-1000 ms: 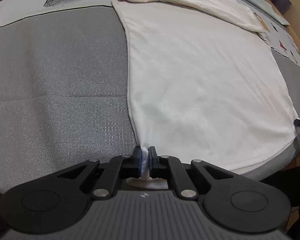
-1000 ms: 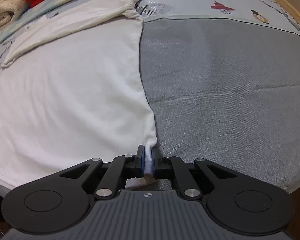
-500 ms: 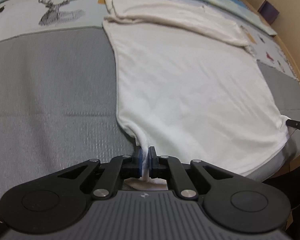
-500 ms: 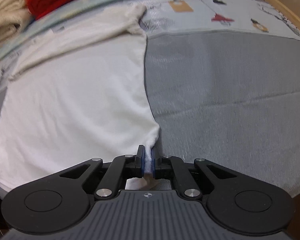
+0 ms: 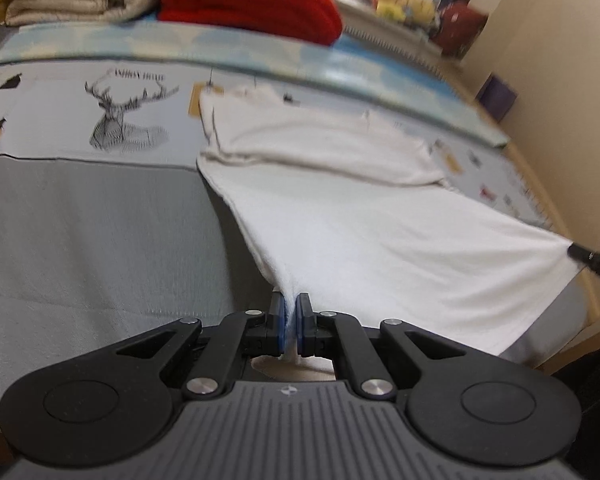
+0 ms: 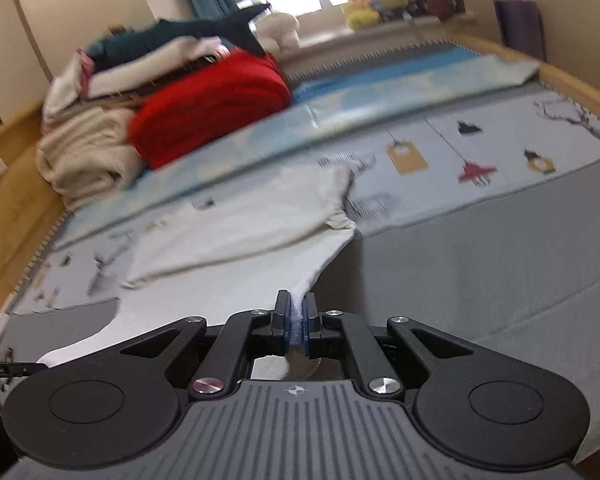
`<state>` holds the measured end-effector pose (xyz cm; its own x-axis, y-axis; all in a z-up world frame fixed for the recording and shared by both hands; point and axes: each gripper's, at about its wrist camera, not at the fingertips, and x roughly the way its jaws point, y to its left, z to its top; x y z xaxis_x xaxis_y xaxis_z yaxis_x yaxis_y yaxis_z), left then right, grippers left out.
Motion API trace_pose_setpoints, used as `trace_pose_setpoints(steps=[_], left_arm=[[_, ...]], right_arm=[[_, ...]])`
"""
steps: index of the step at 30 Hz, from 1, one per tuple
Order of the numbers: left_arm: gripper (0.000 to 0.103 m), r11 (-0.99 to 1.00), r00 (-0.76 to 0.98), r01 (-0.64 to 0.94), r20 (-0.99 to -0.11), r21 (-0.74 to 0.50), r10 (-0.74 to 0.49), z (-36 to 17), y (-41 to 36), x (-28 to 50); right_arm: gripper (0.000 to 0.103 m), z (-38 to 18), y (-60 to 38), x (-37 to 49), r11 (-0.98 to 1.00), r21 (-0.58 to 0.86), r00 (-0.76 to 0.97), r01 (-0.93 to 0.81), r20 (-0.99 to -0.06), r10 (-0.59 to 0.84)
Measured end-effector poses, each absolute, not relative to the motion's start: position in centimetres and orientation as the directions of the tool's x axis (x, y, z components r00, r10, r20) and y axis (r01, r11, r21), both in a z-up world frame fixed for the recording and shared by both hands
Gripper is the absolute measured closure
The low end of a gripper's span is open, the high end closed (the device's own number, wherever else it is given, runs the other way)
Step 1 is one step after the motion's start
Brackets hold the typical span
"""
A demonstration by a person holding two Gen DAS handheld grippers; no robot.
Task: Fold small clothes
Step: 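Lift the hem with both grippers and fold it toward the collar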
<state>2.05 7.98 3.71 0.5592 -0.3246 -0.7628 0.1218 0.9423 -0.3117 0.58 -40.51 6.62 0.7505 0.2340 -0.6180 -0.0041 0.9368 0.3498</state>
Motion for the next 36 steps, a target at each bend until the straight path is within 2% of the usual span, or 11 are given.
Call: trace_pose_setpoints(steps=[11, 18, 27, 33, 36], left_arm=[[0.098, 0.894, 0.621, 0.164, -0.660, -0.418, -0.422, 9.7, 11.6, -3.4], [0.098, 0.910, 0.600, 0.174, -0.692, -0.377, -0.401, 9.5, 11.1, 3.1], [0.098, 0.936, 0.490, 0.037, -0.809, -0.351, -0.323, 3.3, 11.3, 16.5], [0.098, 0.959, 0.419, 0.010, -0.870, -0.283, -0.261, 0.1, 10.6, 20.3], [0.098, 0.963, 0.390, -0.015, -0.889, -0.268, -0.241, -1.1, 10.5, 21.7]], right_arm=[[0.098, 9.8, -42.4, -6.0, 0.876, 0.479, 0.804, -0.054, -0.499, 0.322], [0.098, 10.9, -43.7, -2.3, 0.876, 0.480, 0.814, -0.052, -0.488, 0.315], [0.098, 7.4, -43.1, 12.2, 0.933, 0.355, 0.712, 0.065, -0.671, 0.206], [0.098, 2.4, -41.4, 17.7, 0.957, 0.270, 0.589, 0.109, -0.793, 0.157], [0.098, 1.1, -41.1, 19.7, 0.954, 0.269, 0.550, 0.135, -0.821, 0.154]])
